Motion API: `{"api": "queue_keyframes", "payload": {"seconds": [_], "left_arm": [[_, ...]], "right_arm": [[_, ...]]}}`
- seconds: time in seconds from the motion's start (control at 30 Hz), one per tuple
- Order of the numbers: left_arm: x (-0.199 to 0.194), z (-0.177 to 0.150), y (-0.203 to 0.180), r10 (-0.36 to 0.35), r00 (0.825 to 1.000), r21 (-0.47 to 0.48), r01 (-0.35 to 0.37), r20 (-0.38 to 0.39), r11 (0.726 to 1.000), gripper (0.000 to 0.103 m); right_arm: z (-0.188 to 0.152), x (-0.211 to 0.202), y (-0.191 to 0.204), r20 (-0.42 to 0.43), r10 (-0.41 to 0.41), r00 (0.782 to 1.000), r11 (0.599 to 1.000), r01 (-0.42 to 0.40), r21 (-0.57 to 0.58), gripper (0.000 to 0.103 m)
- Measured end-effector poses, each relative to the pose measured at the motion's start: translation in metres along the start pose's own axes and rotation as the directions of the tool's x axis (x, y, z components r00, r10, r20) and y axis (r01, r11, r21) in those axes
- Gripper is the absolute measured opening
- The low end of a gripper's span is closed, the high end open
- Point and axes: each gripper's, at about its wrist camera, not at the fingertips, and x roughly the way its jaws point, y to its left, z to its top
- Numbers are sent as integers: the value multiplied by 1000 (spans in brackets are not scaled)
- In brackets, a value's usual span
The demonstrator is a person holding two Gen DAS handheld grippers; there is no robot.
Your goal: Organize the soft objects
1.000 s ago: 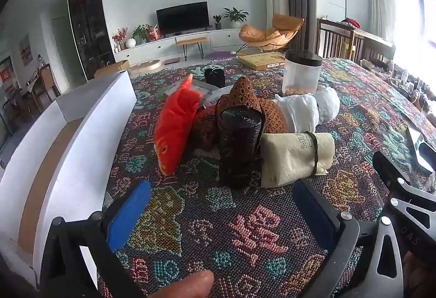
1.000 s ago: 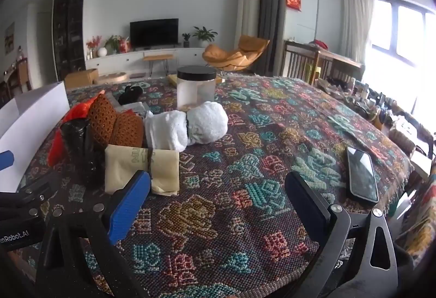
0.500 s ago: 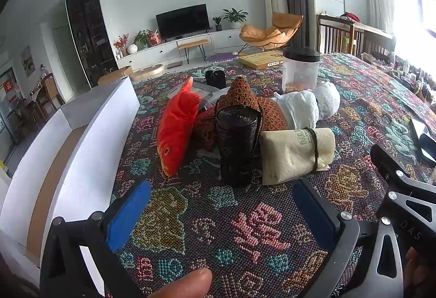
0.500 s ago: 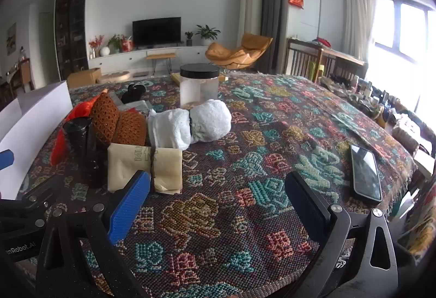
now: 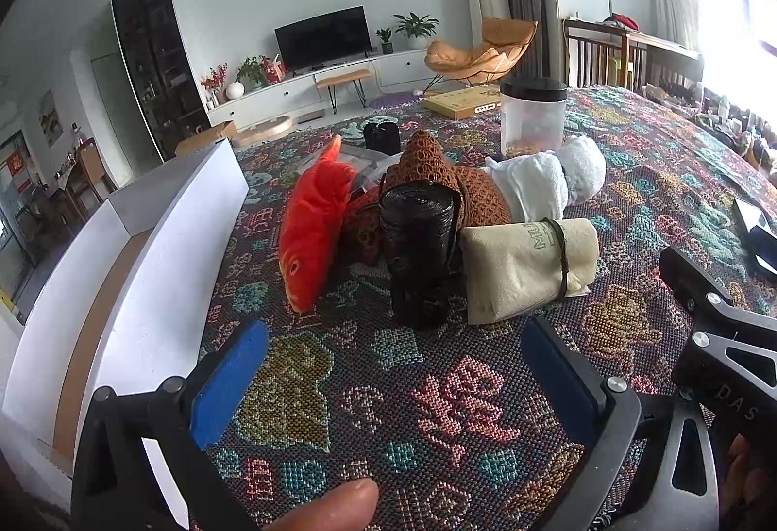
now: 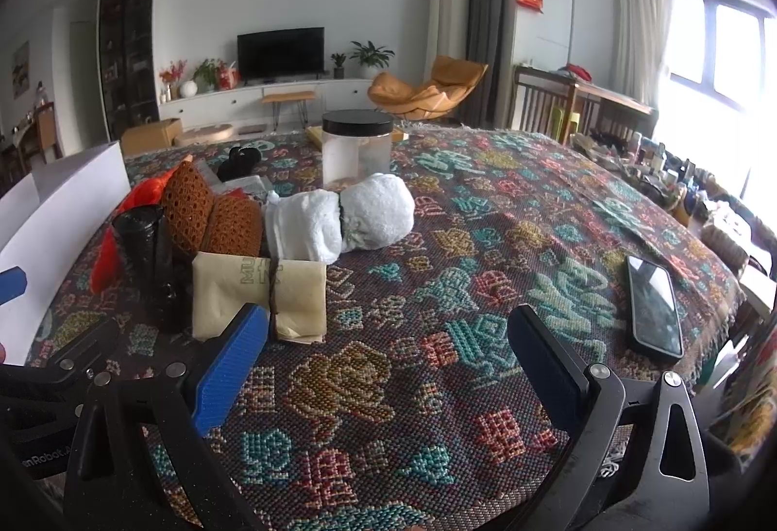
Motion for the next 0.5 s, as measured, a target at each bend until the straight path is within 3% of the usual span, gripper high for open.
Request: {"api": "queue_keyframes", "payload": {"seconds": [0.5], "left_arm": [[12,-14,-1,-7,999,1,7,-42,1000,103]], "right_arm": [[-2,2,1,-8,4,1000,1000,-4,0,100]]}}
